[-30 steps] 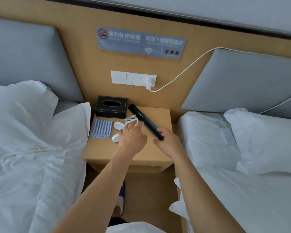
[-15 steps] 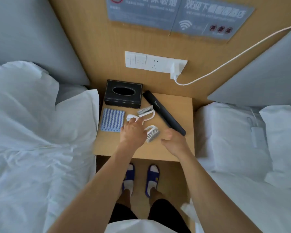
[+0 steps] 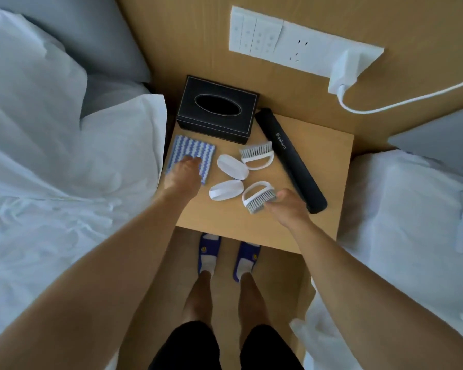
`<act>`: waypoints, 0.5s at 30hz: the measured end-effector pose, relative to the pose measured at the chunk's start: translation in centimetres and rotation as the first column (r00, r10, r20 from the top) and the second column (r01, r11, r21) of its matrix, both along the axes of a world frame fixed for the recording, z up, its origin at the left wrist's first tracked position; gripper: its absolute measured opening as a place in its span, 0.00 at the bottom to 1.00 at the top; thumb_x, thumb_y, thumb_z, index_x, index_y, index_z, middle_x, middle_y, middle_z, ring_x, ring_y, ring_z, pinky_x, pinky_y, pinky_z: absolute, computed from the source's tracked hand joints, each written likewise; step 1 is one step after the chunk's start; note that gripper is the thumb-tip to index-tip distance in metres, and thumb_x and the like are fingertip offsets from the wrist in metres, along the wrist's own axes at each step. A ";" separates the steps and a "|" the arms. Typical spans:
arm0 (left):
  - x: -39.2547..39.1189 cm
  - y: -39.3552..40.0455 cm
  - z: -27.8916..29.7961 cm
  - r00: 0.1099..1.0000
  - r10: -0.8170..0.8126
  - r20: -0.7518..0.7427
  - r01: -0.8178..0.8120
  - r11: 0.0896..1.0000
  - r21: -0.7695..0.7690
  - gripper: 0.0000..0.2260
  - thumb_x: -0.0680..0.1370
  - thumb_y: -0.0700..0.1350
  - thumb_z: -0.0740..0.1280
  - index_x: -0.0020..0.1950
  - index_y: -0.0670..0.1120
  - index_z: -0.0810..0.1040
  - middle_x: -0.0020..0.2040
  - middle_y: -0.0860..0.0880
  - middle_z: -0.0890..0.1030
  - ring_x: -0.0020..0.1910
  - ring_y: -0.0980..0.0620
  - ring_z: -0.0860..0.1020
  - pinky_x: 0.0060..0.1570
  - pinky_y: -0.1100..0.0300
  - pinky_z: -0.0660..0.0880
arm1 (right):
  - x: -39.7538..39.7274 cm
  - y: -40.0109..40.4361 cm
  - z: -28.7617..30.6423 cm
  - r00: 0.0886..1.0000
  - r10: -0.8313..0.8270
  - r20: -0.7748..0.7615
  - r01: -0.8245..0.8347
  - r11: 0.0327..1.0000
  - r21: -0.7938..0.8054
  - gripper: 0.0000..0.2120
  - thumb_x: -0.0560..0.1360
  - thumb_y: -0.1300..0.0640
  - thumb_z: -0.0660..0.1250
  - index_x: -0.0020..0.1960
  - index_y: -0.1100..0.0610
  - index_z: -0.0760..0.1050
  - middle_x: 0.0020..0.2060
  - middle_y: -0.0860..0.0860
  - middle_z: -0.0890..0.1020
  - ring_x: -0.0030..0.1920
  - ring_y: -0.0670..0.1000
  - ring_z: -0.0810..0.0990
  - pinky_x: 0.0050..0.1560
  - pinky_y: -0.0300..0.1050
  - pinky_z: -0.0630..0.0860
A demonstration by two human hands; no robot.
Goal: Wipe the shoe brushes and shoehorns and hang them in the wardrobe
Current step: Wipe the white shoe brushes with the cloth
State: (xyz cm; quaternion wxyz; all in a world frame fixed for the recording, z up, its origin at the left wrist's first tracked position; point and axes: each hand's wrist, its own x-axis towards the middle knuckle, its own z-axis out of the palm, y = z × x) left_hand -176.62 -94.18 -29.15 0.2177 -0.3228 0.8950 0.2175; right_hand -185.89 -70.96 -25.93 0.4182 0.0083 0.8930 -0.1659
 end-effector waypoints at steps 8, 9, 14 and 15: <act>-2.3 -2.1 -5.0 0.999 -0.053 -0.004 0.053 0.997 -0.048 0.23 0.77 0.50 0.71 0.70 0.47 0.73 0.69 0.43 0.70 0.67 0.39 0.70 0.57 0.41 0.76 | -1.4 -2.9 -5.2 0.991 -0.136 0.002 0.135 0.986 0.103 0.26 0.73 0.39 0.70 0.63 0.53 0.69 0.55 0.53 0.79 0.48 0.54 0.78 0.48 0.55 0.83; -2.4 -1.8 -5.2 0.999 -0.039 0.019 0.040 0.997 -0.064 0.24 0.75 0.52 0.72 0.70 0.47 0.73 0.68 0.43 0.69 0.67 0.39 0.69 0.57 0.41 0.76 | -1.4 -3.1 -5.6 0.988 -0.156 0.004 0.155 0.981 0.113 0.27 0.72 0.39 0.70 0.63 0.53 0.69 0.55 0.54 0.79 0.49 0.55 0.80 0.48 0.57 0.83; -3.2 -0.4 -6.1 0.998 0.009 0.058 0.001 0.987 -0.164 0.27 0.72 0.48 0.71 0.69 0.46 0.68 0.68 0.41 0.66 0.68 0.38 0.66 0.58 0.38 0.73 | -1.2 -3.5 -7.4 0.961 -0.274 0.035 0.270 0.959 0.089 0.28 0.71 0.42 0.74 0.62 0.54 0.67 0.57 0.58 0.80 0.50 0.60 0.84 0.45 0.59 0.84; -3.2 -0.2 -6.2 0.998 0.022 0.051 -0.013 0.984 -0.176 0.25 0.73 0.46 0.71 0.68 0.46 0.69 0.67 0.41 0.67 0.67 0.38 0.66 0.58 0.38 0.73 | -1.1 -3.4 -7.6 0.954 -0.297 0.045 0.293 0.953 0.078 0.27 0.71 0.44 0.75 0.61 0.54 0.67 0.57 0.58 0.80 0.49 0.61 0.84 0.43 0.60 0.84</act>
